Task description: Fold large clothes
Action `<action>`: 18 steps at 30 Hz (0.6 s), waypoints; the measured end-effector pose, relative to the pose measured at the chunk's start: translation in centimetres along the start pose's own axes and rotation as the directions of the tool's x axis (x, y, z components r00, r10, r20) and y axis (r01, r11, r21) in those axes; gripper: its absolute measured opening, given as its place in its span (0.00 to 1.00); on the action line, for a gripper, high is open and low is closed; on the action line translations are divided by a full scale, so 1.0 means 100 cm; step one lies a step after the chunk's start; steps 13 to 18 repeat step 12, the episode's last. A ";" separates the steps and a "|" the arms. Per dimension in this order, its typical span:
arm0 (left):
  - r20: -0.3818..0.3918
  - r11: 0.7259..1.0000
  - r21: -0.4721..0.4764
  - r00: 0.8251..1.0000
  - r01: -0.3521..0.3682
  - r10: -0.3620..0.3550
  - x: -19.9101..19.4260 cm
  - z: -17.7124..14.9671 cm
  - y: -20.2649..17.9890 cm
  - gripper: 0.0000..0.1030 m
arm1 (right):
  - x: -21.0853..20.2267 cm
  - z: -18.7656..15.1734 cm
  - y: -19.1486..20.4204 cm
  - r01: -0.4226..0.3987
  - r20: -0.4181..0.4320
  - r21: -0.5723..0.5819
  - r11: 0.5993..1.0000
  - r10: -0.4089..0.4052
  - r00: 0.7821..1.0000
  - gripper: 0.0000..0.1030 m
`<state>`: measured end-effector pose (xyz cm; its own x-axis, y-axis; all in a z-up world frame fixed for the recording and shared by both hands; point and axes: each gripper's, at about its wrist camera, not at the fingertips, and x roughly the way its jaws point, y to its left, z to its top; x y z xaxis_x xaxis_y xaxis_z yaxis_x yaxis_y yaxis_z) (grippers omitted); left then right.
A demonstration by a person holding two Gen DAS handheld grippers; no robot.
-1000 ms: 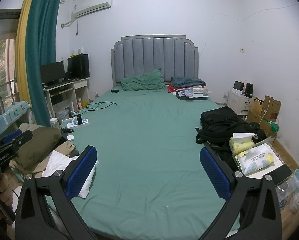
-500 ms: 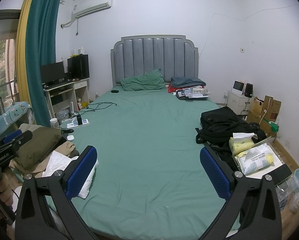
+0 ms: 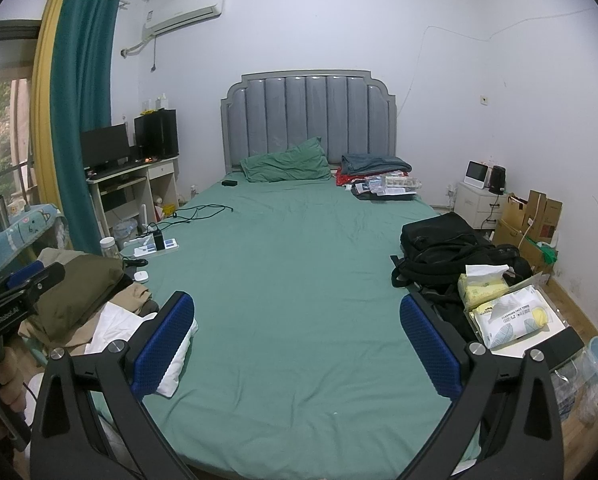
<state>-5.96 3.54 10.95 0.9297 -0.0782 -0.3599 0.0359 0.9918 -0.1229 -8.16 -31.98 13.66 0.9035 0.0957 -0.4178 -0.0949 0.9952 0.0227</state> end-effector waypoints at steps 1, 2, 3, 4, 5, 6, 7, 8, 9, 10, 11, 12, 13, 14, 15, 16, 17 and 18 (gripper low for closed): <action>0.000 1.000 0.001 1.000 0.002 -0.002 0.000 0.000 0.000 0.68 | 0.000 0.000 0.000 0.001 0.000 0.000 1.000 -0.001 1.000 0.99; -0.001 1.000 0.001 1.000 0.001 -0.001 0.000 0.000 0.000 0.68 | 0.000 0.000 0.000 0.000 0.000 0.001 1.000 0.000 1.000 0.99; -0.001 1.000 0.001 1.000 0.000 0.000 0.000 0.000 0.000 0.68 | 0.000 0.000 0.000 0.000 -0.001 0.000 1.000 0.000 1.000 0.99; -0.001 1.000 0.000 1.000 0.000 0.000 0.000 -0.001 0.001 0.68 | 0.000 0.000 0.001 0.000 -0.001 0.000 1.000 0.000 1.000 0.99; -0.002 1.000 -0.001 1.000 -0.001 0.001 0.000 -0.002 0.001 0.68 | -0.001 0.000 0.000 0.000 -0.001 -0.001 1.000 0.000 1.000 0.99; -0.002 1.000 0.000 1.000 -0.001 0.001 0.000 -0.002 0.002 0.68 | -0.001 0.000 0.000 0.000 0.000 0.000 1.000 0.000 1.000 0.99; -0.002 1.000 0.001 1.000 0.000 0.000 0.000 -0.001 0.002 0.68 | -0.001 0.000 0.001 0.000 -0.001 0.001 1.000 0.000 1.000 0.99; -0.003 1.000 0.001 1.000 0.000 0.000 0.000 -0.001 0.002 0.68 | -0.001 0.000 0.001 0.001 -0.001 0.000 1.000 -0.001 1.000 0.99; -0.004 1.000 0.001 1.000 0.002 -0.002 0.000 -0.002 0.001 0.68 | -0.001 0.000 0.001 0.001 -0.001 0.000 1.000 -0.001 1.000 0.99; -0.005 1.000 0.002 1.000 0.001 -0.001 0.000 -0.002 0.002 0.68 | -0.001 0.000 0.001 0.001 -0.002 0.000 1.000 -0.001 1.000 0.99; -0.008 1.000 0.005 1.000 0.000 0.000 0.001 -0.003 0.002 0.68 | -0.001 0.000 0.001 0.001 -0.002 0.000 1.000 -0.001 1.000 0.99; -0.011 1.000 0.008 1.000 -0.002 0.002 0.001 -0.004 0.003 0.68 | -0.001 0.000 0.001 0.000 -0.003 0.000 1.000 0.000 1.000 0.99; -0.011 1.000 0.008 1.000 -0.002 0.002 0.001 -0.004 0.003 0.68 | -0.001 0.000 0.001 0.000 -0.003 0.000 1.000 0.000 1.000 0.99; -0.011 1.000 0.008 1.000 -0.002 0.002 0.001 -0.004 0.003 0.68 | -0.001 0.000 0.001 0.000 -0.003 0.000 1.000 0.000 1.000 0.99; -0.011 1.000 0.008 1.000 -0.002 0.002 0.001 -0.004 0.003 0.68 | -0.001 0.000 0.001 0.000 -0.003 0.000 1.000 0.000 1.000 0.99; -0.011 1.000 0.008 1.000 -0.002 0.002 0.001 -0.004 0.003 0.68 | -0.001 0.000 0.001 0.000 -0.003 0.000 1.000 0.000 1.000 0.99; -0.011 1.000 0.008 1.000 -0.002 0.002 0.001 -0.004 0.003 0.68 | -0.001 0.000 0.001 0.000 -0.003 0.000 1.000 0.000 1.000 0.99; -0.011 1.000 0.008 1.000 -0.002 0.002 0.001 -0.004 0.003 0.68 | -0.001 0.000 0.001 0.000 -0.003 0.000 1.000 0.000 1.000 0.99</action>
